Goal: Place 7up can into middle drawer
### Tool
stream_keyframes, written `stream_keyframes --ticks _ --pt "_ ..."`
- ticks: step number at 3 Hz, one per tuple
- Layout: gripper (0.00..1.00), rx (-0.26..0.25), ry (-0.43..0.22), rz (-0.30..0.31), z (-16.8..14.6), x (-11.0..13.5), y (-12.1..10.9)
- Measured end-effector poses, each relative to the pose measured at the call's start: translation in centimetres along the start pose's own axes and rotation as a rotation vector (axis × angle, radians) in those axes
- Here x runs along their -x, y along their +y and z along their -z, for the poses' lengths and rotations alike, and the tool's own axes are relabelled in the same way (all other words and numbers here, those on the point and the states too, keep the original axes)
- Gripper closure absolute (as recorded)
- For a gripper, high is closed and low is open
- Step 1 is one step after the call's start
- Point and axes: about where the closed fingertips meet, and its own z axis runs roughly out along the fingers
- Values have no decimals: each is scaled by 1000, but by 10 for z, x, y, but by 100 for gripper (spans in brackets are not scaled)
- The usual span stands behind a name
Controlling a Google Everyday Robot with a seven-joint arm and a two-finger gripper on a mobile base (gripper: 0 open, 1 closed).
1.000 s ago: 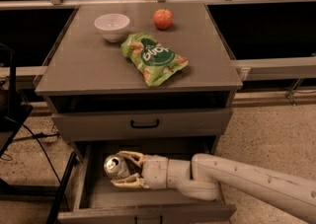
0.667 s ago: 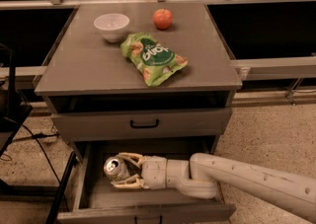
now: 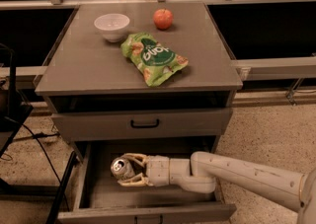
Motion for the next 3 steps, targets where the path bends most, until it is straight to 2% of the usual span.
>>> stream_keyframes --ticks 3 --pt "100 -8 -3 -30 -7 -70 -15"
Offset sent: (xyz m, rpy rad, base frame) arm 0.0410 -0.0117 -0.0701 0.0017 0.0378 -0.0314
